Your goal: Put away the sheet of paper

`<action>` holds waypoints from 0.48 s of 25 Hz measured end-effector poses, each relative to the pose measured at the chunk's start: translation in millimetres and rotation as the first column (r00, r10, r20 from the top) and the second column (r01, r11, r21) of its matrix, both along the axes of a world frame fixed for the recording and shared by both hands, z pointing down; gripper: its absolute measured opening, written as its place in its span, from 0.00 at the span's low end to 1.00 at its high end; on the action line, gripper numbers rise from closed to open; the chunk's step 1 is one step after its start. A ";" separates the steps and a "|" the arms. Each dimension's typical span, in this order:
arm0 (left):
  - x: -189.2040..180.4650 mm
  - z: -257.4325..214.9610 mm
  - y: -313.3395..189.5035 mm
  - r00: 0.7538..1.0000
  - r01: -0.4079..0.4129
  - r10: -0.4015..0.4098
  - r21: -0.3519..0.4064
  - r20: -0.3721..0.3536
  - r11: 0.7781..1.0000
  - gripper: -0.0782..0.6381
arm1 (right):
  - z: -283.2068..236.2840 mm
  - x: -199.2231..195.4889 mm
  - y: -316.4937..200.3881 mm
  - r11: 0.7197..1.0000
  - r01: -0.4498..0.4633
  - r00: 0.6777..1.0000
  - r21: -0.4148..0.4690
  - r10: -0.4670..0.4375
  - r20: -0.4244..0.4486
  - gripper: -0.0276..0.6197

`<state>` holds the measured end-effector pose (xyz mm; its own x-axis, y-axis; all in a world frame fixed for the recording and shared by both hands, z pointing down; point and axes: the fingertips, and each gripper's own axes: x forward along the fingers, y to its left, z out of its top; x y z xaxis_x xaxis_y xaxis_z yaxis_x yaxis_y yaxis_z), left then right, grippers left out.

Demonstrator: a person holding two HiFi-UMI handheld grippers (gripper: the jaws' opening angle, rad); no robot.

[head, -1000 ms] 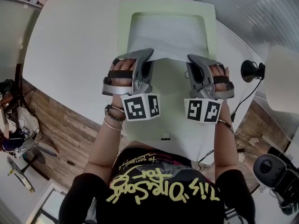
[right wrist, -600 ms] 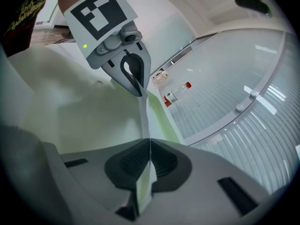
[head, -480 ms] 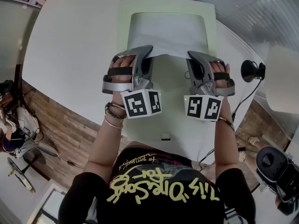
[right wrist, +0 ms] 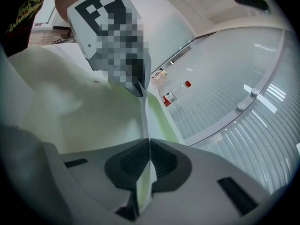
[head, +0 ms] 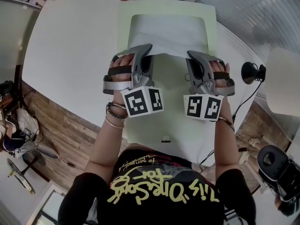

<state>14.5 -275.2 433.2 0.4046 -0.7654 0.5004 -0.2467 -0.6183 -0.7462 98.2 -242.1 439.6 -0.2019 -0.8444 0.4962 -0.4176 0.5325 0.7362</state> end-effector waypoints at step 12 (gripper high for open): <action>1.6 -2.0 -9.1 1.000 0.000 0.000 0.005 0.011 1.000 0.12 | 1.0 0.5 -6.7 1.000 0.011 1.000 0.006 -0.011 -0.020 0.05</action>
<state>16.0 -284.2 431.3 0.3995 -0.7677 0.5010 -0.2387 -0.6147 -0.7517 98.7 -248.8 440.6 -0.2019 -0.8452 0.4949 -0.3971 0.5325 0.7475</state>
